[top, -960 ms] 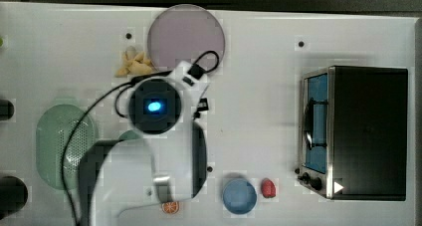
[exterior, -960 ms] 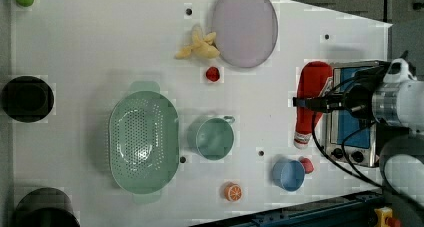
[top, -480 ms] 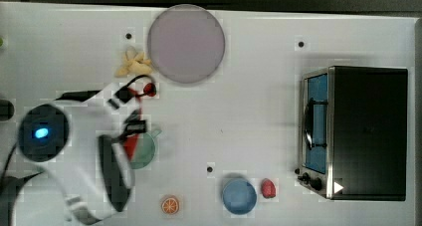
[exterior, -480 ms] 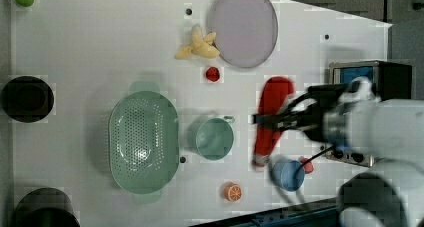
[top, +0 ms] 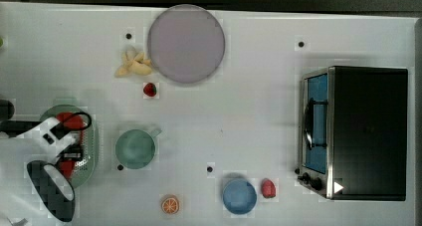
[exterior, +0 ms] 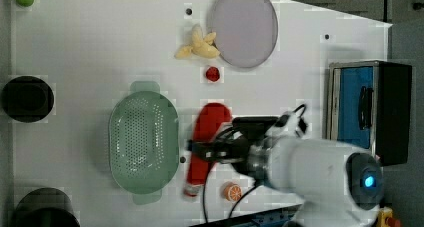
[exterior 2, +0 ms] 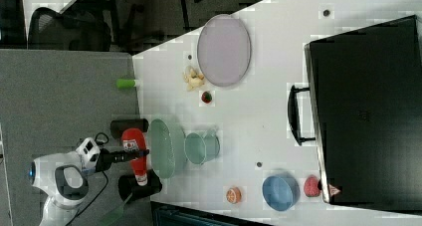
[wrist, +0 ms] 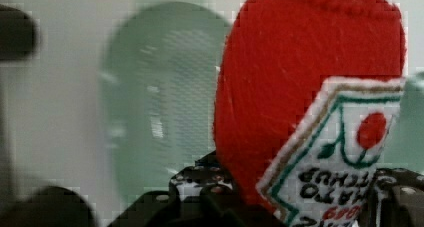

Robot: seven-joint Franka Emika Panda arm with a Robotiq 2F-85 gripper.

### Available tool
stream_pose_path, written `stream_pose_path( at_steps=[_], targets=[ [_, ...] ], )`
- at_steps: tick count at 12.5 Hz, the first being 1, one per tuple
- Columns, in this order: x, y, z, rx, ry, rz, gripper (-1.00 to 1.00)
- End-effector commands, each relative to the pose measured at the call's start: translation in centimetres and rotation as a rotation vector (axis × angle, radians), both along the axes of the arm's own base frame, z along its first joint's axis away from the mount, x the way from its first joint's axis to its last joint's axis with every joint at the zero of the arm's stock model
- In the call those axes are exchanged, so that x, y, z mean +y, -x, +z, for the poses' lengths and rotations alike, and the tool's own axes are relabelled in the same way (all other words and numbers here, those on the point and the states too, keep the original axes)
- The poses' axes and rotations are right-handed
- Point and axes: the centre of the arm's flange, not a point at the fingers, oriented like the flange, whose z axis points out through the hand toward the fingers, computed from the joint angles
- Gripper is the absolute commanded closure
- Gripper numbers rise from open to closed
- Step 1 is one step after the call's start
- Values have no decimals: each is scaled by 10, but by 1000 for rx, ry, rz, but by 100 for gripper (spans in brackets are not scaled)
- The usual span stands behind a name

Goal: Pick Ketchup from the table and place it in strainer.

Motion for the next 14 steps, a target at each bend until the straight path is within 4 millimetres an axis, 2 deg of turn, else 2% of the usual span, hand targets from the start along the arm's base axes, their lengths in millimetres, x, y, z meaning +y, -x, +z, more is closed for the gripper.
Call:
stream_pose_path(
  at_steps=[1,2,5,8,11,14],
  targets=[
    [10,-9,-17,23,-68,-201,-25],
    [16,-8,-31,44,-87,-209,-33],
    [26,-8,-66,74,-136,-196,-97],
    [26,-13,-62,49,-148,-198,-100],
    [-5,-26,-39,51,-62,-237,-100],
    [-66,-44,-3,58,73,-330,-100]
  ],
)
